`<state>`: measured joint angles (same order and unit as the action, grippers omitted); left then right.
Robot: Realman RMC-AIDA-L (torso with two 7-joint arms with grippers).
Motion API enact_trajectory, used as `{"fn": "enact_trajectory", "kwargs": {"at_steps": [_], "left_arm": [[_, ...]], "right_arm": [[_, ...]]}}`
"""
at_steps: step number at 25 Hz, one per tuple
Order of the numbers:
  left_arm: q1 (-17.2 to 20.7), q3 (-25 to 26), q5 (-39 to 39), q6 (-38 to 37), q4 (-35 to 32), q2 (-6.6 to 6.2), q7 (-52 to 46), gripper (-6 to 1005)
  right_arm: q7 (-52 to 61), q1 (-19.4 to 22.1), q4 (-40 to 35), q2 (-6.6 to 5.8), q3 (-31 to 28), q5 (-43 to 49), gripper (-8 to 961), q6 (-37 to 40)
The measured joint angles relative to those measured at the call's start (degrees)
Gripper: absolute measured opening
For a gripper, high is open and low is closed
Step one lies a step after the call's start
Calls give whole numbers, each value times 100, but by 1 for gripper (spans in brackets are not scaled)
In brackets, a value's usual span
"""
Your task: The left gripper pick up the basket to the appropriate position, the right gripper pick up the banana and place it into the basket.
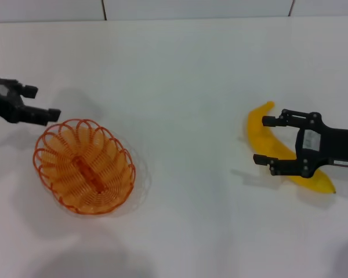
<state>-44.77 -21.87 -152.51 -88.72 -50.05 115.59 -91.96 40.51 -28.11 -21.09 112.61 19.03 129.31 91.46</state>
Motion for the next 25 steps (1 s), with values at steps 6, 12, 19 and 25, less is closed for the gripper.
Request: {"fn": "enact_trajectory", "kwargs": {"at_steps": [6, 12, 19, 25], "left_arm": [[-92, -354, -390, 75, -86, 89, 853, 876], [-143, -623, -333, 64, 143, 103, 1241, 867], [-212, -1225, -317, 478, 380, 123, 1057, 855], [-232, -1346, -302, 669, 434, 146, 991, 844]], "right_arm": [[127, -138, 0, 11, 203, -2, 804, -3], [144, -138, 0, 14, 214, -27, 804, 0], [149, -145, 0, 15, 215, -14, 804, 4], [150, -143, 0, 15, 215, -28, 804, -12]]}}
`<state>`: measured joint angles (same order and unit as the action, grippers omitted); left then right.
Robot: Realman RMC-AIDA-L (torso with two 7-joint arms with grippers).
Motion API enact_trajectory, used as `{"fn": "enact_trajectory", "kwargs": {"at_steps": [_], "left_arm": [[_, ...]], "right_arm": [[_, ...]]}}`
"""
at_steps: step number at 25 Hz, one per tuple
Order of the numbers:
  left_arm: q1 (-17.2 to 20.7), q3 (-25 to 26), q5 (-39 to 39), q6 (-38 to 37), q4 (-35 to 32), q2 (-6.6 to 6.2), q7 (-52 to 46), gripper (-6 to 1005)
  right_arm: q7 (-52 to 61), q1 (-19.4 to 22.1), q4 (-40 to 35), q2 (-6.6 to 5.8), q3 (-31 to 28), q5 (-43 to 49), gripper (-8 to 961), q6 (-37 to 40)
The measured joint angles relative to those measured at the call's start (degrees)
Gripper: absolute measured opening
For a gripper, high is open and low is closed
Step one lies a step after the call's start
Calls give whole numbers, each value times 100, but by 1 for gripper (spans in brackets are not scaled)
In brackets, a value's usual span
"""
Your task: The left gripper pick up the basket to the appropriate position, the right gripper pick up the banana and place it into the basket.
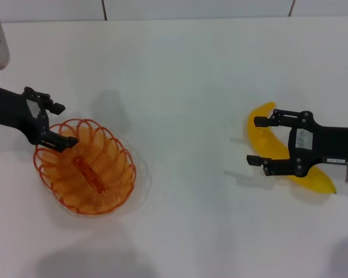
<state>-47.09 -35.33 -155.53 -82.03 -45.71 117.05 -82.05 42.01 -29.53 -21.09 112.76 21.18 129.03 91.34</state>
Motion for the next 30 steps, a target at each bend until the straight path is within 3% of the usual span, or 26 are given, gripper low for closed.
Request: {"fn": "enact_trajectory", "kwargs": {"at_steps": [14, 22, 30], "left_arm": [[-137, -360, 1, 537, 366, 7, -435, 820], [-198, -361, -34, 544, 410, 5, -539, 603], [-197, -360, -60, 528, 413, 3, -562, 301]], "right_arm": [[0, 1, 0, 0, 0, -19, 804, -29], [0, 1, 0, 0, 0, -19, 804, -38], [0, 1, 0, 0, -13, -19, 804, -21]]}}
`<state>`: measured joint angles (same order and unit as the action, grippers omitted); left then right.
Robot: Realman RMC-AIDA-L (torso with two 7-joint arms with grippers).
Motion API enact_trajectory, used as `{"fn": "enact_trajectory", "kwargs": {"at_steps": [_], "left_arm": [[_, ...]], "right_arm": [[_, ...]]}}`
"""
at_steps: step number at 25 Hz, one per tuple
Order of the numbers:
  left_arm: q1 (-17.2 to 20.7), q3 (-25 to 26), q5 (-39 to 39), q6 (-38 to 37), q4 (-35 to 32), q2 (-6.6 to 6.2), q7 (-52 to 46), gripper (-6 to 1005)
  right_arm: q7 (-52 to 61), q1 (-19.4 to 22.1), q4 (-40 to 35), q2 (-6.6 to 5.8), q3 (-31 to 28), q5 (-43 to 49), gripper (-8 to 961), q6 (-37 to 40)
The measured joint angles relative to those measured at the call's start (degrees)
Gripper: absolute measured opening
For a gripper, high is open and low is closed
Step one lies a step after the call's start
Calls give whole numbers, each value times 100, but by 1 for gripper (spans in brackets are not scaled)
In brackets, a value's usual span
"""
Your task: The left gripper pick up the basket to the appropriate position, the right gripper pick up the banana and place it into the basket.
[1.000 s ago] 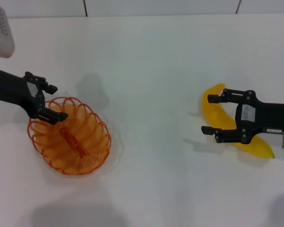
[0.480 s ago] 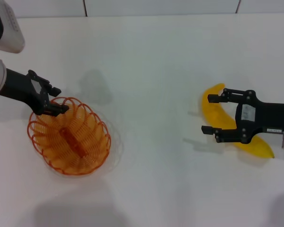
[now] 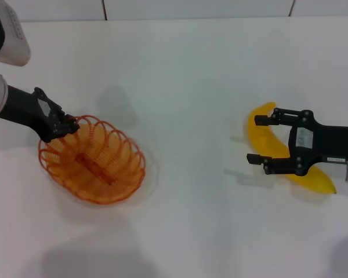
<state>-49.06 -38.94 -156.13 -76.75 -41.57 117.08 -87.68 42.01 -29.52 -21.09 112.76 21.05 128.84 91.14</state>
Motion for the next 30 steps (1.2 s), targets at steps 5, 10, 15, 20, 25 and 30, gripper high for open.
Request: {"fn": "enact_trajectory", "kwargs": {"at_steps": [5, 10, 15, 20, 25, 30], "left_arm": [[2, 0, -5, 2, 0, -1, -9, 142], [2, 0, -5, 5, 0, -1, -23, 91], [2, -7, -3, -3, 0, -1, -61, 82], [3, -9, 11, -48, -14, -1, -64, 79], [8, 47, 172, -266, -59, -17, -146, 77], [254, 77, 845, -920, -446, -32, -779, 74]], "right_arm": [[0, 0, 0, 0, 11, 0, 804, 0], [0, 0, 0, 0, 4, 0, 804, 2], [0, 0, 0, 0, 4, 0, 804, 6], [0, 15, 0, 0, -5, 0, 803, 22], [0, 45, 0, -3, -17, 0, 803, 33], [0, 76, 0, -15, -30, -4, 803, 31]]}}
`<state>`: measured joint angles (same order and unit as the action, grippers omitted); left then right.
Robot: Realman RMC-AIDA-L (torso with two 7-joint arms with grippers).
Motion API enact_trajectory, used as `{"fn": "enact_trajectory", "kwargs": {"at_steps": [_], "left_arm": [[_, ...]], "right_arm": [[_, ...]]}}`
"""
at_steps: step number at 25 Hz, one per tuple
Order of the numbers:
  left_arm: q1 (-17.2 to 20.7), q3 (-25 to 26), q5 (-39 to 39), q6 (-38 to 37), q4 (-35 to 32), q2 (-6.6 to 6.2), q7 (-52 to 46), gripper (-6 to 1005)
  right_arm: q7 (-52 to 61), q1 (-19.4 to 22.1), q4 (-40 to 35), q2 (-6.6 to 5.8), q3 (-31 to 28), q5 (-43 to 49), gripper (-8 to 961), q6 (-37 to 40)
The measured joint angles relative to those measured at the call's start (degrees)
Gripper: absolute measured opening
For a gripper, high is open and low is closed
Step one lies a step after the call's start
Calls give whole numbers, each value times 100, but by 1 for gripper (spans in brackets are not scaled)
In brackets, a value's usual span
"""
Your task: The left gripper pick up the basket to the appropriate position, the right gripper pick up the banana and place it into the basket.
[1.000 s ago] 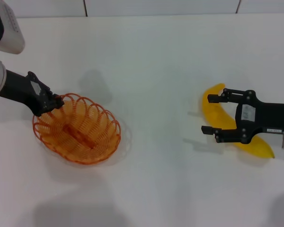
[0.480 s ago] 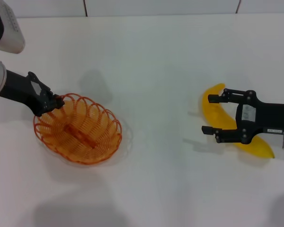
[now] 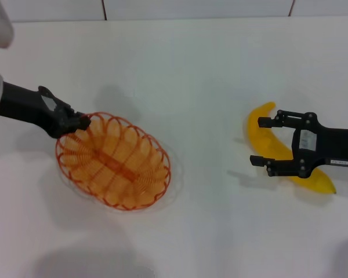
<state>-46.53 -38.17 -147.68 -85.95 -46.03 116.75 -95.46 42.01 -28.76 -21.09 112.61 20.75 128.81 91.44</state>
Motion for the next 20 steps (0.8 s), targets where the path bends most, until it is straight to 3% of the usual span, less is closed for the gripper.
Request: {"fn": "enact_trajectory", "kwargs": {"at_steps": [7, 20], "left_arm": [[234, 29, 922, 74, 8, 28, -1142, 64], [-363, -89, 985, 1718, 1599, 24, -1641, 58]], "right_arm": [[0, -6, 0, 5, -10, -20, 803, -23], [-3, -80, 0, 13, -10, -118, 803, 0]]}}
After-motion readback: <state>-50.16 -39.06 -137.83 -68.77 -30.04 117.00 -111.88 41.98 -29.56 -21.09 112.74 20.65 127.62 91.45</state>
